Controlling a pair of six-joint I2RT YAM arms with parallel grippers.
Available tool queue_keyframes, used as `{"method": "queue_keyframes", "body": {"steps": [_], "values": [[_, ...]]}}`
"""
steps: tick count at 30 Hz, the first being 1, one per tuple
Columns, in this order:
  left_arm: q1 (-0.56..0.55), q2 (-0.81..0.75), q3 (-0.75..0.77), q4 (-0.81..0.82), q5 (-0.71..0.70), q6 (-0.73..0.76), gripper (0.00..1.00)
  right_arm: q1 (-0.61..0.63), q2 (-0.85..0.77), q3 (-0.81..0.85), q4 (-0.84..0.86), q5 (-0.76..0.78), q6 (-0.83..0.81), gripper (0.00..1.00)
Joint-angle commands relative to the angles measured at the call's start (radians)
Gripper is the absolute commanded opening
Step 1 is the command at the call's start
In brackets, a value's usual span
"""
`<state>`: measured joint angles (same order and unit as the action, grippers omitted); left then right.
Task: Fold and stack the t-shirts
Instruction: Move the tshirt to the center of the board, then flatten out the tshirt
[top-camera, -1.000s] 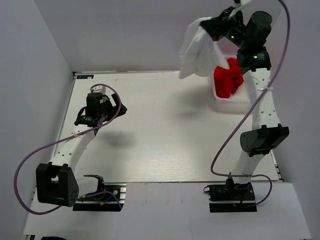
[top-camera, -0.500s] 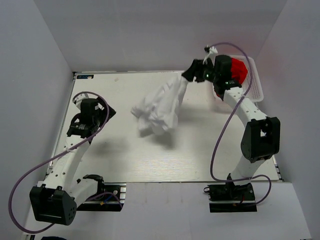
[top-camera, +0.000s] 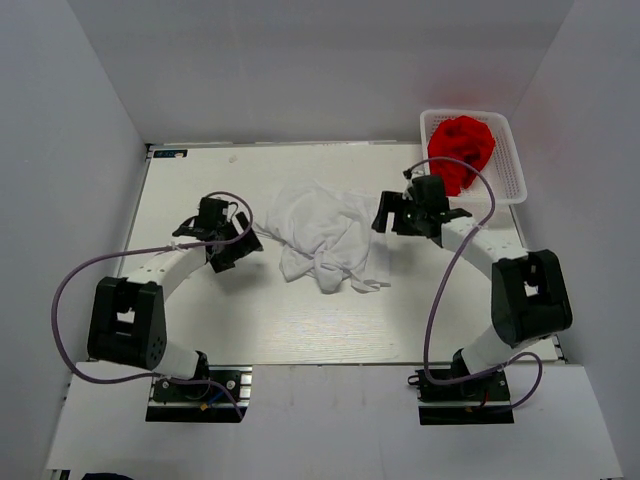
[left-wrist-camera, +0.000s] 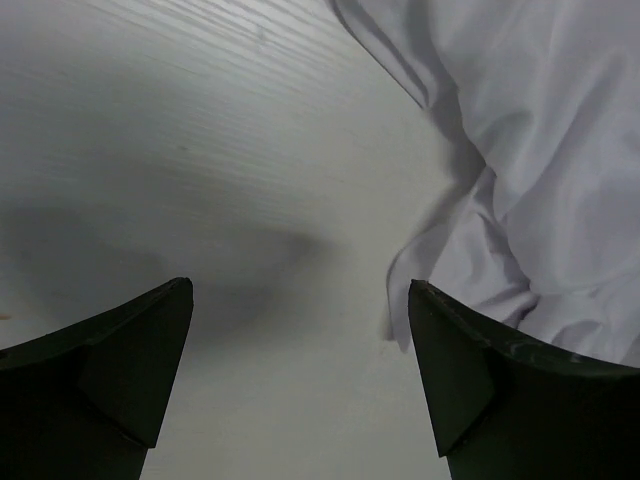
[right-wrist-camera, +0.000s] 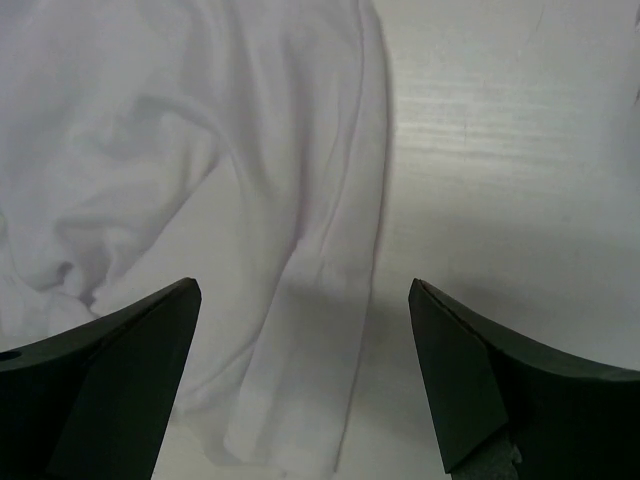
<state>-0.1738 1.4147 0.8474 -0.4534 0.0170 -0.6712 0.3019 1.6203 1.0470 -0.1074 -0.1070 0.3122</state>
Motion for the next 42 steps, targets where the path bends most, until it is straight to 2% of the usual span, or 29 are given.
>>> {"method": "queue_keyframes", "body": {"steps": [1, 5, 7, 10, 15, 16, 19, 21, 22, 24, 25, 26, 27, 29, 30, 33, 37, 42], "values": [[-0.049, 0.015, -0.016, 0.088, 0.193, 0.091, 0.99, 0.028, -0.097, -0.1, -0.032, 0.023, 0.039, 0.9], [-0.15, 0.015, -0.077, 0.136, 0.306, 0.159, 0.99, 0.051, -0.166, -0.22, -0.095, 0.014, 0.057, 0.9], [-0.188, 0.015, -0.096, 0.145, 0.319, 0.177, 0.99, 0.059, -0.21, -0.28, -0.121, -0.014, 0.061, 0.9], [-0.246, 0.064, -0.096, 0.133, 0.224, 0.177, 0.97, 0.068, -0.26, -0.335, -0.141, -0.048, 0.059, 0.9], [-0.297, 0.168, -0.041, 0.108, 0.103, 0.203, 0.79, 0.083, -0.312, -0.429, -0.086, -0.06, 0.048, 0.9], [-0.309, 0.188, -0.018, 0.098, 0.092, 0.203, 0.79, 0.083, -0.307, -0.435, -0.078, -0.054, 0.047, 0.9], [-0.331, 0.262, 0.031, 0.082, 0.034, 0.203, 0.59, 0.094, -0.278, -0.444, -0.049, -0.056, 0.053, 0.9], [-0.331, 0.292, 0.056, 0.056, -0.011, 0.203, 0.43, 0.098, -0.241, -0.443, -0.025, -0.068, 0.054, 0.86], [-0.34, 0.293, 0.056, 0.047, -0.02, 0.203, 0.27, 0.103, -0.234, -0.441, -0.022, -0.079, 0.057, 0.84], [-0.34, 0.302, 0.068, 0.036, -0.029, 0.194, 0.06, 0.114, -0.202, -0.432, 0.0, -0.091, 0.065, 0.77], [-0.34, 0.302, 0.08, 0.027, -0.029, 0.194, 0.0, 0.115, -0.194, -0.432, 0.015, -0.106, 0.064, 0.72], [-0.349, 0.291, 0.081, 0.027, -0.029, 0.194, 0.0, 0.117, -0.185, -0.429, 0.041, -0.109, 0.051, 0.5], [-0.349, 0.282, 0.081, 0.027, -0.038, 0.185, 0.0, 0.117, -0.172, -0.426, 0.054, -0.109, 0.051, 0.35], [-0.349, 0.247, 0.096, 0.027, -0.038, 0.185, 0.0, 0.097, -0.165, -0.4, 0.09, -0.132, 0.056, 0.07], [-0.349, 0.23, 0.114, 0.018, -0.038, 0.185, 0.0, 0.117, -0.171, -0.397, 0.133, -0.146, 0.06, 0.0], [-0.349, 0.152, 0.134, 0.018, -0.049, 0.185, 0.0, 0.114, -0.201, -0.368, 0.173, -0.122, 0.071, 0.0], [-0.349, 0.041, 0.168, -0.011, -0.092, 0.176, 0.0, 0.112, -0.327, -0.354, 0.244, 0.01, 0.094, 0.0], [-0.349, -0.066, 0.234, -0.011, -0.184, 0.127, 0.0, 0.109, -0.499, -0.337, 0.327, 0.362, 0.073, 0.0]]}}
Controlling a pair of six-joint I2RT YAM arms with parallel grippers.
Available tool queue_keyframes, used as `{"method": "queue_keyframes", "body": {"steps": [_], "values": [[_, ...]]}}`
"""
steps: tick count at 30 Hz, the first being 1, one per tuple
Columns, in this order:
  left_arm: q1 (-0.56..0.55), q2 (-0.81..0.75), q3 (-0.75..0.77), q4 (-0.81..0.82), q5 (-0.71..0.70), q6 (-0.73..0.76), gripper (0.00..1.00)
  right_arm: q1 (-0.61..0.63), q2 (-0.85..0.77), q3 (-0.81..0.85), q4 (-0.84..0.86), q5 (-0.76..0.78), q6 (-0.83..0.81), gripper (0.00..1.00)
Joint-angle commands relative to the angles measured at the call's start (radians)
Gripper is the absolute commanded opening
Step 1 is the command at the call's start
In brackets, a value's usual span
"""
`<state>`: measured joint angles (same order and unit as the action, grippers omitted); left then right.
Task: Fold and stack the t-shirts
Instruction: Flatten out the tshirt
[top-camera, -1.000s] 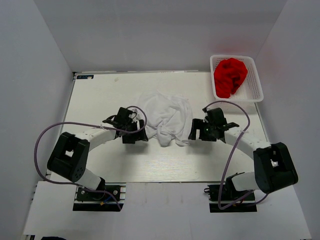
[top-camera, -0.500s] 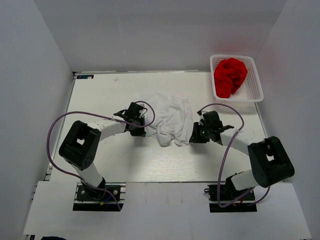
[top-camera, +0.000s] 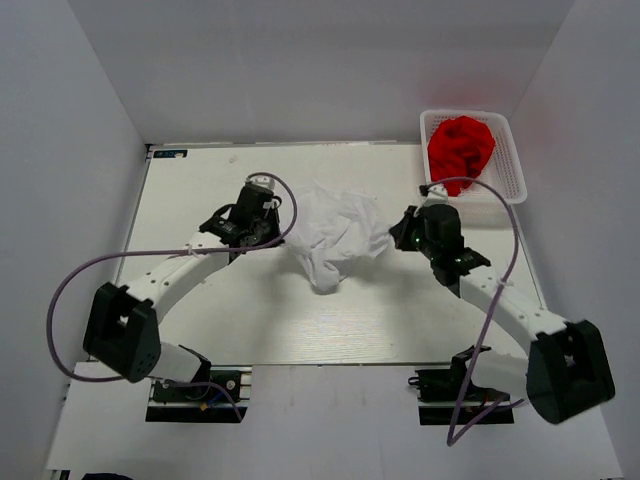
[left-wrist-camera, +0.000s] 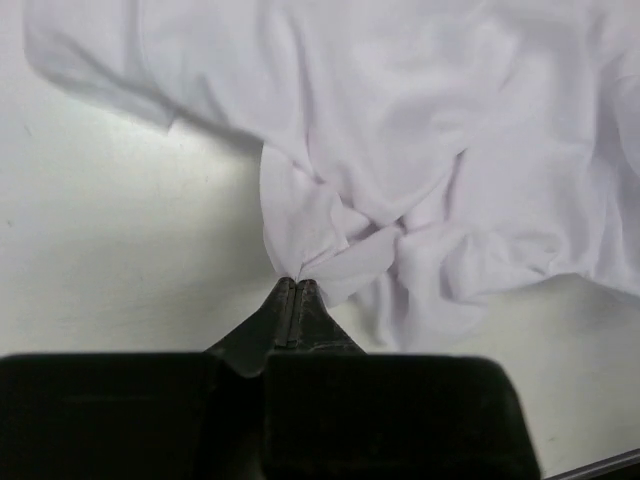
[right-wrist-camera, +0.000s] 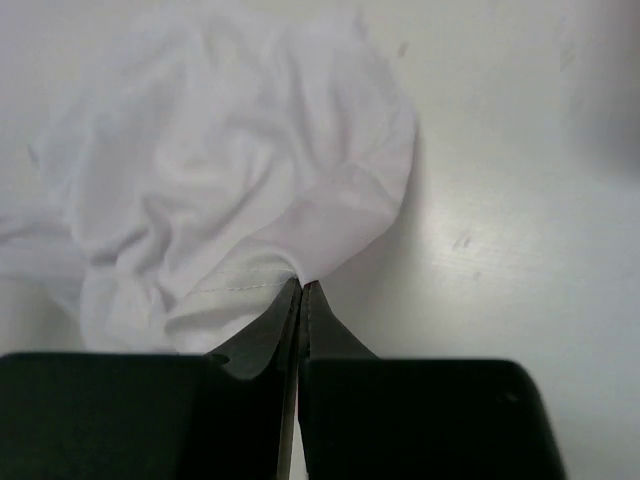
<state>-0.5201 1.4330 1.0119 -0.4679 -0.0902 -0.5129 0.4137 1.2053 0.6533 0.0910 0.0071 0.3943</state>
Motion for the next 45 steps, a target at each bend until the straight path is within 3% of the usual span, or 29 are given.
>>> {"method": "queue_keyframes", "body": {"steps": [1, 10, 16, 20, 26, 34, 38, 45], "values": [[-0.003, -0.095, 0.085, 0.003, -0.077, -0.032, 0.0, -0.003, -0.11, 0.075, 0.124, 0.345, -0.017, 0.0], [0.011, -0.229, 0.296, -0.116, -0.411, -0.075, 0.0, -0.003, -0.246, 0.241, 0.136, 0.757, -0.195, 0.0], [0.011, -0.289, 0.471, -0.225, -0.56, -0.066, 0.0, -0.004, -0.342, 0.346, 0.236, 0.763, -0.39, 0.0], [0.011, -0.364, 0.517, -0.2, -0.56, -0.013, 0.0, -0.006, -0.381, 0.413, 0.228, 0.742, -0.454, 0.0], [0.002, -0.457, 0.603, -0.16, -0.415, 0.111, 0.0, -0.006, -0.473, 0.509, 0.161, 0.64, -0.483, 0.0], [0.014, -0.552, 0.709, -0.16, -0.269, 0.168, 0.0, -0.001, -0.553, 0.641, 0.053, 0.479, -0.503, 0.0], [0.014, -0.563, 0.731, -0.184, -0.279, 0.149, 0.0, -0.001, -0.543, 0.678, 0.039, 0.449, -0.506, 0.0], [0.014, -0.427, 0.714, -0.155, -0.361, 0.159, 0.0, -0.001, -0.412, 0.654, 0.096, 0.455, -0.492, 0.0]]}}
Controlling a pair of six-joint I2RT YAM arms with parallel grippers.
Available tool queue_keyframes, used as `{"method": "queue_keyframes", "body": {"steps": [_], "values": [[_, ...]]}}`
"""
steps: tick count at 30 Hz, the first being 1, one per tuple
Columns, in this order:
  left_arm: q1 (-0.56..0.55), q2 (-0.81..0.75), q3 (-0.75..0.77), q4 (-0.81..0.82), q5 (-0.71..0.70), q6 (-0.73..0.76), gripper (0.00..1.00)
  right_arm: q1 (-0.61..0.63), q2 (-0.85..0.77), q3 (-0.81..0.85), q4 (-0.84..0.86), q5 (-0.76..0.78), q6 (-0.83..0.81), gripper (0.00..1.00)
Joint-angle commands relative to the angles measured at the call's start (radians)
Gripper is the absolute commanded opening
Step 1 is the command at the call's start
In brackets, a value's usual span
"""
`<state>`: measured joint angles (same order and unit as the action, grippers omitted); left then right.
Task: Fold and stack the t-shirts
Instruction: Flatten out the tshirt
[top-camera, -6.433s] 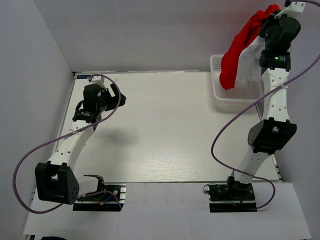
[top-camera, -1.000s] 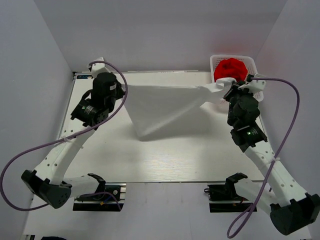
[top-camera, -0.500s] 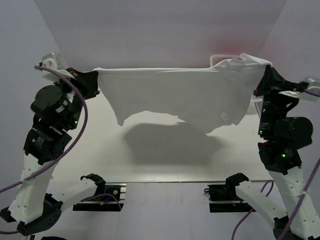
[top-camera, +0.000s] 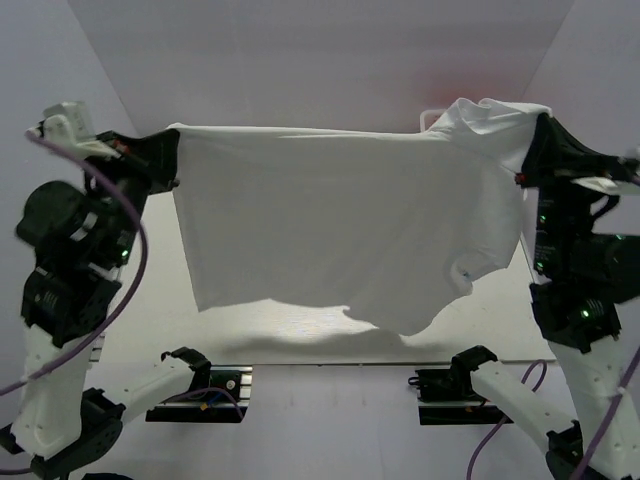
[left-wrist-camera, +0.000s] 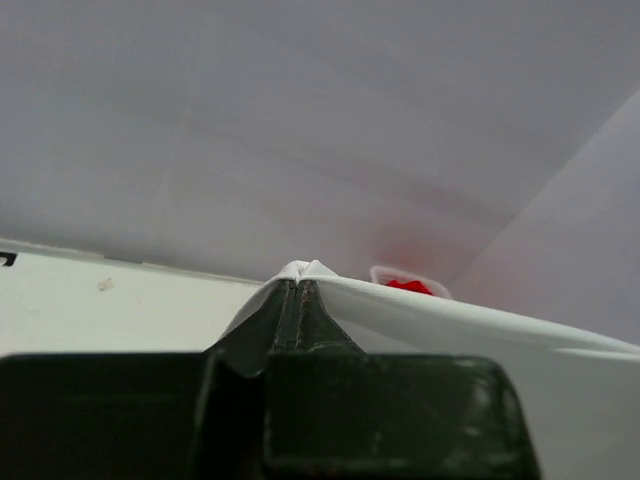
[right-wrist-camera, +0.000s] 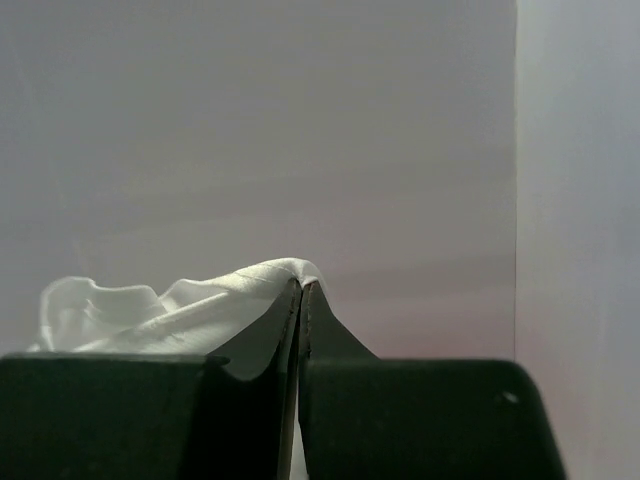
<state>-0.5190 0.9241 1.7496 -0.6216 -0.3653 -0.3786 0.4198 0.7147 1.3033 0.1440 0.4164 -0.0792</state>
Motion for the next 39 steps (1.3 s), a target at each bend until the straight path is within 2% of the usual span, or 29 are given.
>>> {"method": "queue_keyframes", "body": {"steps": [1, 4, 6, 7, 9, 12, 13, 14, 15, 16, 17, 18, 19, 20, 21, 22, 25, 29, 31, 35, 39], "values": [[0.013, 0.132, -0.024, -0.001, -0.107, 0.024, 0.0, -0.007, 0.13, 0.011, 0.049, 0.07, -0.021, 0.0], [0.022, 0.229, -0.053, 0.022, -0.165, 0.012, 0.0, -0.01, 0.291, 0.016, 0.081, 0.128, -0.036, 0.0], [0.031, 0.372, -0.078, 0.022, -0.282, -0.037, 0.0, -0.015, 0.392, 0.004, 0.101, 0.191, -0.03, 0.0], [0.031, 0.433, -0.067, -0.028, -0.296, -0.084, 0.0, -0.021, 0.466, 0.011, 0.095, 0.2, -0.019, 0.0], [0.088, 0.621, -0.027, -0.087, -0.325, -0.141, 0.0, -0.036, 0.575, 0.013, 0.062, 0.185, 0.063, 0.0], [0.198, 0.787, 0.004, -0.177, -0.291, -0.235, 0.0, -0.056, 0.789, 0.008, 0.049, 0.041, 0.148, 0.0], [0.229, 0.887, 0.004, -0.187, -0.261, -0.235, 0.07, -0.062, 0.831, 0.06, 0.028, 0.009, 0.15, 0.0], [0.253, 0.935, 0.014, -0.187, -0.248, -0.246, 0.3, -0.064, 0.927, 0.091, 0.005, -0.026, 0.176, 0.0], [0.287, 0.982, 0.037, -0.187, -0.238, -0.246, 0.48, -0.075, 1.027, 0.131, -0.054, -0.074, 0.182, 0.0], [0.3, 1.072, 0.086, -0.216, -0.227, -0.246, 0.71, -0.078, 1.075, 0.269, -0.126, -0.102, 0.171, 0.0], [0.3, 1.113, 0.12, -0.24, -0.227, -0.246, 0.92, -0.085, 1.167, 0.322, -0.179, -0.117, 0.173, 0.1], [0.312, 1.146, 0.155, -0.262, -0.227, -0.232, 1.0, -0.082, 1.242, 0.368, -0.252, -0.139, 0.161, 0.24], [0.312, 1.17, 0.2, -0.277, -0.236, -0.232, 1.0, -0.084, 1.272, 0.475, -0.308, -0.148, 0.153, 0.55], [0.312, 1.186, 0.212, -0.277, -0.236, -0.223, 1.0, -0.084, 1.307, 0.496, -0.339, -0.156, 0.157, 0.68], [0.321, 1.196, 0.212, -0.277, -0.236, -0.223, 1.0, -0.081, 1.321, 0.513, -0.343, -0.177, 0.156, 0.74], [0.321, 1.196, 0.212, -0.277, -0.225, -0.214, 1.0, -0.078, 1.321, 0.498, -0.339, -0.197, 0.153, 0.9], [0.321, 1.124, 0.128, -0.227, -0.212, -0.194, 1.0, -0.078, 1.257, 0.401, -0.287, -0.306, 0.17, 0.9], [0.31, 1.018, -0.016, -0.161, -0.138, -0.184, 1.0, -0.075, 1.119, 0.26, -0.264, -0.349, 0.237, 0.9], [0.301, 0.984, -0.113, -0.15, -0.138, -0.198, 1.0, -0.075, 1.085, 0.11, -0.247, -0.366, 0.268, 0.9], [0.292, 0.917, -0.283, -0.104, -0.054, -0.236, 1.0, -0.072, 0.956, -0.106, -0.192, -0.404, 0.332, 0.9], [0.292, 0.877, -0.436, -0.047, 0.015, -0.255, 1.0, -0.064, 0.901, -0.3, -0.158, -0.444, 0.39, 0.9]]}}
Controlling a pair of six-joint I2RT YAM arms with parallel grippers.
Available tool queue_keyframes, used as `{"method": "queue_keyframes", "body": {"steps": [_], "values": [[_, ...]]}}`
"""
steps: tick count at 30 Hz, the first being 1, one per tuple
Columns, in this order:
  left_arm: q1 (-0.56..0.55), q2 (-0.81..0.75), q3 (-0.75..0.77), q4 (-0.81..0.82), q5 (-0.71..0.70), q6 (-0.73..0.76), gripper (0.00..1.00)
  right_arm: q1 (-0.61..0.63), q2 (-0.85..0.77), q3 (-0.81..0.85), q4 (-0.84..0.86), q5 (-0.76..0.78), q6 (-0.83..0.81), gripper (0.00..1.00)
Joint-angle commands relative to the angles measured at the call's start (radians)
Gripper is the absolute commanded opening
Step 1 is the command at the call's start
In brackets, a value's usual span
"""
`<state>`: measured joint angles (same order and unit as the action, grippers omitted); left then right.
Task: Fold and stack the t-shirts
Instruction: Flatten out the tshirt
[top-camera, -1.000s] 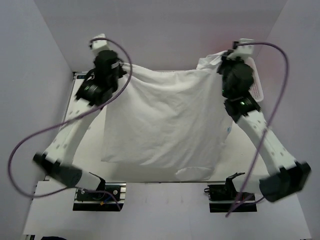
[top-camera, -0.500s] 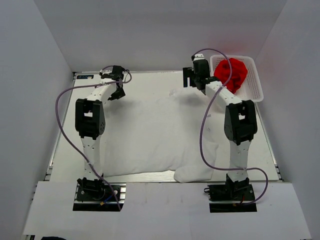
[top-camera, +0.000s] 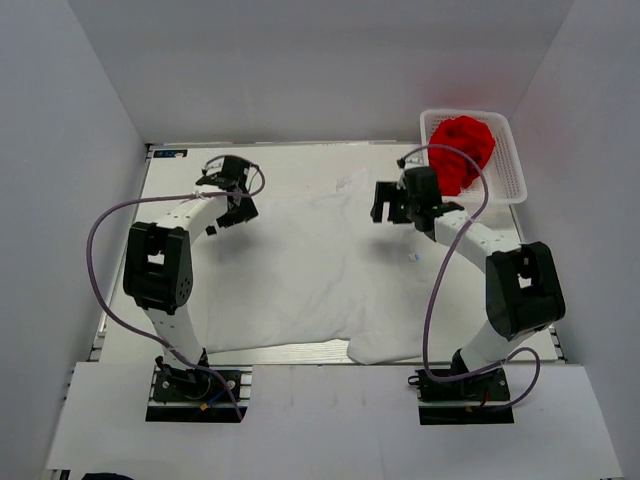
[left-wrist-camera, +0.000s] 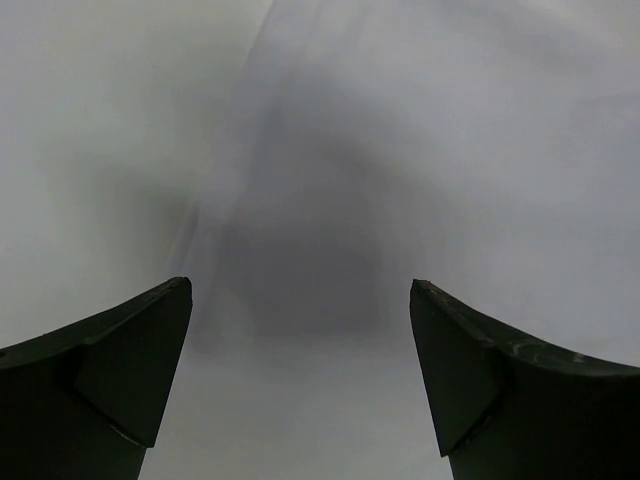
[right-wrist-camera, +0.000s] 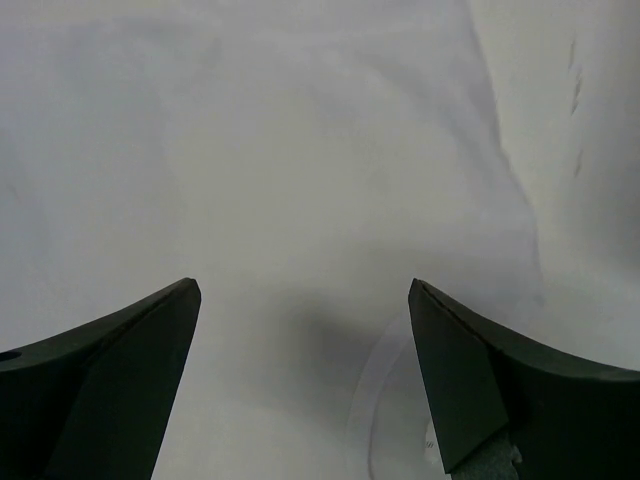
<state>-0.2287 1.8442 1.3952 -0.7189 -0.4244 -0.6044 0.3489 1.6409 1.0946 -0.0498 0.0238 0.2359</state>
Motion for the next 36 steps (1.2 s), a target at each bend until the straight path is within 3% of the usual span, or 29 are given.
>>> {"method": "queue_keyframes", "body": {"steps": [1, 5, 13, 22, 26, 29, 32, 36], "values": [[0.002, -0.043, -0.1, 0.077, 0.075, -0.04, 1.0, 0.007, -0.035, -0.117, 0.107, -0.053, 0.089, 0.9], [0.002, -0.019, -0.133, 0.125, 0.085, -0.04, 1.0, 0.012, -0.006, -0.197, 0.171, -0.076, 0.117, 0.9], [0.022, 0.14, -0.047, 0.145, 0.023, -0.072, 1.0, 0.006, 0.198, -0.044, 0.065, 0.037, 0.149, 0.9], [0.031, 0.45, 0.293, 0.05, -0.013, -0.081, 1.0, -0.01, 0.391, 0.276, -0.071, 0.132, 0.163, 0.9], [0.06, 0.544, 0.559, -0.013, -0.013, -0.04, 1.0, -0.008, 0.48, 0.476, -0.116, 0.134, 0.114, 0.9], [0.06, 0.553, 0.682, -0.037, -0.004, 0.005, 1.0, -0.007, 0.51, 0.591, -0.139, 0.085, 0.065, 0.9], [0.069, 0.463, 0.696, -0.037, -0.013, 0.035, 1.0, 0.001, 0.45, 0.596, -0.104, 0.044, 0.03, 0.9], [0.069, 0.293, 0.488, -0.013, -0.022, 0.035, 1.0, 0.01, 0.303, 0.397, -0.015, -0.013, 0.005, 0.9]]}}
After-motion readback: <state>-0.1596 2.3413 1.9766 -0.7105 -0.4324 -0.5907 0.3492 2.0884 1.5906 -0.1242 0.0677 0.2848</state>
